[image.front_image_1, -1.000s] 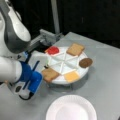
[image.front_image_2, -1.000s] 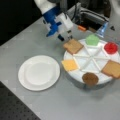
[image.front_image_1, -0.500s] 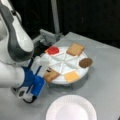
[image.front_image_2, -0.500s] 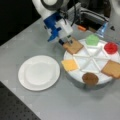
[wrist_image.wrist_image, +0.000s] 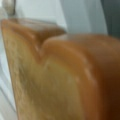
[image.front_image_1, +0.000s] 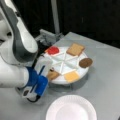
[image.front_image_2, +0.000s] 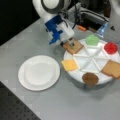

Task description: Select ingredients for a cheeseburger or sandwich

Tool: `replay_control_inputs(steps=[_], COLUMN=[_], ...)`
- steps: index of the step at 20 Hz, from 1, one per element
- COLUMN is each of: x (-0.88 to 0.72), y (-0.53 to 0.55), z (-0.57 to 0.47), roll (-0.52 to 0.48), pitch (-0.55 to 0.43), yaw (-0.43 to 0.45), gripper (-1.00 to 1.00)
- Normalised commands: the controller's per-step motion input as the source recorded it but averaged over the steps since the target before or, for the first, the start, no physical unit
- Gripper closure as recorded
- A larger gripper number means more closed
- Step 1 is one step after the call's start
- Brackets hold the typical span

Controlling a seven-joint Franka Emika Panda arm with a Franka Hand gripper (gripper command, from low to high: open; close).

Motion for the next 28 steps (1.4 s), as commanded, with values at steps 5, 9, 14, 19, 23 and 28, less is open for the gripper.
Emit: replay_control_inputs(steps=[5, 9, 14, 19, 23, 28], x=[0.05, -0.03, -0.07, -0.06, -0.05, -0.11], y=[-0.17, -0.19, -0.02, 0.06, -0.01, -0.08], z=[-0.04, -0.03, -0.01, 0.03, 0.08, 0.13], roll=[0.086, 0.063, 0.071, 0.044, 0.049, 0.051], pitch=[0.013, 0.026, 0.019, 0.014, 0.021, 0.070], yaw=[0.082, 0.106, 0.108, 0.067, 0.040, 0.028], gripper=[-1.00, -1.00, 1.00, 1.00, 1.00, 1.00])
